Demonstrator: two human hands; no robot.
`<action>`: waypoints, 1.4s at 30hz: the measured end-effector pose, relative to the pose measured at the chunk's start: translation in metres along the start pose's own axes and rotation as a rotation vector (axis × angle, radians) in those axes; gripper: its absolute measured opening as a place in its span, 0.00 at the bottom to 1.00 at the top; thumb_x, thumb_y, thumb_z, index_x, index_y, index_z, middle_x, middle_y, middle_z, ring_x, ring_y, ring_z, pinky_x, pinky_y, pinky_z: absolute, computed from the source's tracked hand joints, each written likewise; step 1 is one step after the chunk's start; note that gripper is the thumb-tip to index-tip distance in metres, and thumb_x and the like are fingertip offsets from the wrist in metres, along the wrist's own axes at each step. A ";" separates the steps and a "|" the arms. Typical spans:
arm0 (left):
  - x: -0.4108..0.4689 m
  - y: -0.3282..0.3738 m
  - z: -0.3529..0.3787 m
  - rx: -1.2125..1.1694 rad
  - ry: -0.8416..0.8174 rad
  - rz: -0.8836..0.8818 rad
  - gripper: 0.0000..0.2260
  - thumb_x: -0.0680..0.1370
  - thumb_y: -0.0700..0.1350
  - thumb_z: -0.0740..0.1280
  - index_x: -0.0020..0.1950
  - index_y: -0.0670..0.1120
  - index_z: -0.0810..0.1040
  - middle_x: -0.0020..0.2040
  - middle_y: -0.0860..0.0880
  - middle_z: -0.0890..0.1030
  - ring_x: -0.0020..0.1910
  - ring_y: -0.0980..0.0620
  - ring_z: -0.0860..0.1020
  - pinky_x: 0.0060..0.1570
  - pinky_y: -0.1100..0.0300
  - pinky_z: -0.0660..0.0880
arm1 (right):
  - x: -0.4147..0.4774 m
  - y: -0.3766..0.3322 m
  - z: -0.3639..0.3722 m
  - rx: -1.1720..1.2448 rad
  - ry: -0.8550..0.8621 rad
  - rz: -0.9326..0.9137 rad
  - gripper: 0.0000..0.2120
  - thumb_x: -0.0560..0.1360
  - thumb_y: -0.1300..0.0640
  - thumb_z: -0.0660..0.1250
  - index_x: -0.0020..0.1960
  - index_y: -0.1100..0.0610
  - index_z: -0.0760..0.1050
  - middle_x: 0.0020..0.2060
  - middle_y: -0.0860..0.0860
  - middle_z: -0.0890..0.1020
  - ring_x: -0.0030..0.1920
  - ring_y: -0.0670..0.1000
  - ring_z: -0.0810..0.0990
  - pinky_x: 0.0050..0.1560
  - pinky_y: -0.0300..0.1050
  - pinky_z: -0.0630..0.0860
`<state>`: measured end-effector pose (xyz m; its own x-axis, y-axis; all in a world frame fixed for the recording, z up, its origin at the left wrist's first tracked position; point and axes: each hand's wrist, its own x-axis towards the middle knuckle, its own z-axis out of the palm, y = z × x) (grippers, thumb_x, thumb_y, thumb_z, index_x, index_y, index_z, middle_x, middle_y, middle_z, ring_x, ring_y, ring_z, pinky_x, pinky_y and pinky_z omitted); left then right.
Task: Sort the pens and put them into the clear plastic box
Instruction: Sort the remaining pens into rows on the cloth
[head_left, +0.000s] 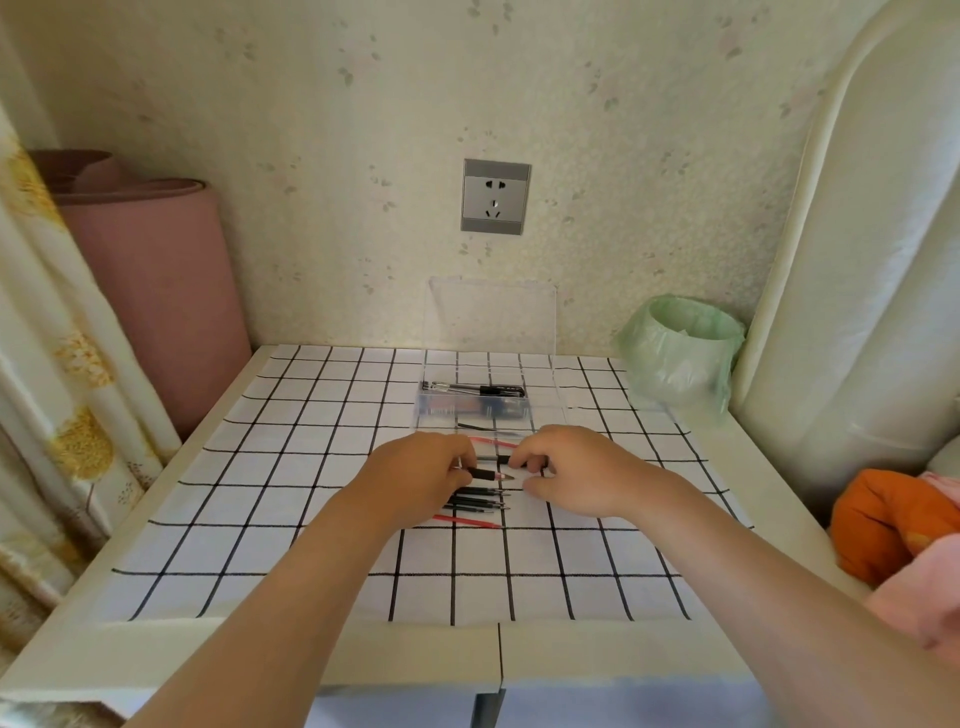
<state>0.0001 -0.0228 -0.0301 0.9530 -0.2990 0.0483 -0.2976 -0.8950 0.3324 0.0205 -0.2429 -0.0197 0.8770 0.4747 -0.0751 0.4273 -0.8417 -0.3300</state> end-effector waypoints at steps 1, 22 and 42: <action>0.000 0.000 0.000 -0.007 0.001 -0.001 0.08 0.81 0.51 0.63 0.58 0.56 0.77 0.50 0.56 0.79 0.47 0.55 0.77 0.49 0.57 0.76 | 0.001 -0.002 0.000 0.003 0.014 -0.015 0.14 0.77 0.50 0.67 0.62 0.44 0.78 0.50 0.43 0.77 0.47 0.44 0.74 0.50 0.41 0.73; 0.000 0.000 -0.002 -0.076 -0.033 0.035 0.09 0.80 0.52 0.63 0.58 0.58 0.80 0.45 0.57 0.81 0.41 0.57 0.75 0.40 0.62 0.70 | 0.006 -0.023 0.002 -0.093 0.124 0.002 0.08 0.70 0.46 0.75 0.45 0.47 0.81 0.42 0.43 0.82 0.44 0.45 0.78 0.47 0.44 0.76; 0.000 0.002 -0.003 -0.040 0.013 0.016 0.10 0.82 0.53 0.57 0.52 0.54 0.77 0.37 0.55 0.76 0.38 0.54 0.75 0.37 0.58 0.71 | 0.009 -0.019 0.003 -0.009 0.107 -0.066 0.10 0.77 0.46 0.67 0.57 0.45 0.81 0.42 0.39 0.76 0.43 0.44 0.73 0.43 0.43 0.70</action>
<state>0.0001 -0.0237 -0.0269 0.9488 -0.3090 0.0663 -0.3110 -0.8758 0.3690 0.0190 -0.2217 -0.0167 0.8653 0.4991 0.0473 0.4861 -0.8122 -0.3224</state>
